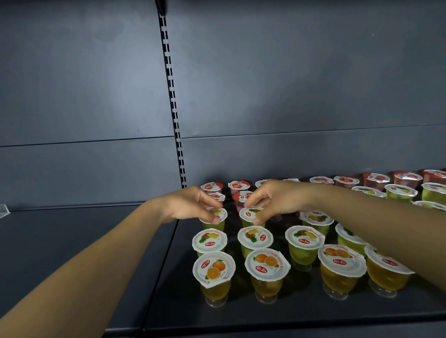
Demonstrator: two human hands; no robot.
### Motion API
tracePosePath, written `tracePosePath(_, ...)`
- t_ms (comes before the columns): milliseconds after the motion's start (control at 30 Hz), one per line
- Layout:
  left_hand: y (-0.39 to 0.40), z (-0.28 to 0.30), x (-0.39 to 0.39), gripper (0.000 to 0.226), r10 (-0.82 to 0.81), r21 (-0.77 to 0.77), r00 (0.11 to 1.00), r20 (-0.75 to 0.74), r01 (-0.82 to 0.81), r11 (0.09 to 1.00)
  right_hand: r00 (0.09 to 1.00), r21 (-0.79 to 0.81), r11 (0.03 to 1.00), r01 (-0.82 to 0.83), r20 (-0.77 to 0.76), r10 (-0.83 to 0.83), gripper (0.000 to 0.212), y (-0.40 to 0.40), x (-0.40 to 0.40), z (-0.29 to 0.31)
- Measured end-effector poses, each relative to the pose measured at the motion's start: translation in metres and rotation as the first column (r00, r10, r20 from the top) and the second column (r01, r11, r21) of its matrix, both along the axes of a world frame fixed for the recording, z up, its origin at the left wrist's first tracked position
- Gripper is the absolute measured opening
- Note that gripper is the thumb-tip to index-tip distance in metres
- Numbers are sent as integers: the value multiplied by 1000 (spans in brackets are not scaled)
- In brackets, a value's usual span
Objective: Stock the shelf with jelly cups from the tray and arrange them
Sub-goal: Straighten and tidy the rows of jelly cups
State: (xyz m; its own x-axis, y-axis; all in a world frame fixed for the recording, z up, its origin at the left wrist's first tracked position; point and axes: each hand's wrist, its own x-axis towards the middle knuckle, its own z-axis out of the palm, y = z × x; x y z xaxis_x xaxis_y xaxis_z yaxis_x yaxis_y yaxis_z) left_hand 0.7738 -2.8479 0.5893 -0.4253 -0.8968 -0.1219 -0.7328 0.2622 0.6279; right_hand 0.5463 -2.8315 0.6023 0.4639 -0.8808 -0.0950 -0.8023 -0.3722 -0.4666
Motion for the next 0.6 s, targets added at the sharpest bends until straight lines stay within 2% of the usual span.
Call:
tracePosePath(367, 0, 6, -3, 45, 35, -6, 995, 92, -34, 999, 1000, -5, 1000, -27, 16, 27, 46, 0, 2, -2)
tracePosePath(600, 7, 26, -16, 46, -12, -22, 962, 272, 19, 1000, 1000, -33, 999, -19, -23, 18, 42, 7, -6, 16)
